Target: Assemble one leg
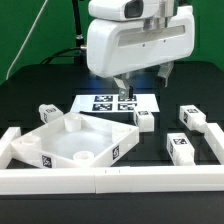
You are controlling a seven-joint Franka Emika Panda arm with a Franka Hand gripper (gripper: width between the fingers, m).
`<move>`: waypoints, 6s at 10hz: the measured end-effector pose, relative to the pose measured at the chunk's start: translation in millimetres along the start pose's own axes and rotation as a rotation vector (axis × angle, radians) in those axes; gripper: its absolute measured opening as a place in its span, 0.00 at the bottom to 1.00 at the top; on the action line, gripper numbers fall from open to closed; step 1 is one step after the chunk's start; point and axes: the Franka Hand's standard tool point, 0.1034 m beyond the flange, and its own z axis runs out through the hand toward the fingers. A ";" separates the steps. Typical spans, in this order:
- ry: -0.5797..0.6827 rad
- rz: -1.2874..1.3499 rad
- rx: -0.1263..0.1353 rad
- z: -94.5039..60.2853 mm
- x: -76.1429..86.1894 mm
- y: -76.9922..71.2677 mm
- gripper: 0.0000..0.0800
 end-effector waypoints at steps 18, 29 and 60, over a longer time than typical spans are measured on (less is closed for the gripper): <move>0.032 0.238 0.050 88.6 40.5 -28.5 0.46; 0.006 0.318 0.033 26.6 -44.7 -64.5 0.35; 0.028 0.644 0.046 85.6 -111.5 -96.6 0.81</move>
Offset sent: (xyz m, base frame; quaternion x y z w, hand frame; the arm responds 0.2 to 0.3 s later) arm 0.0000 0.0000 0.0000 0.0000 0.0000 0.0000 1.0000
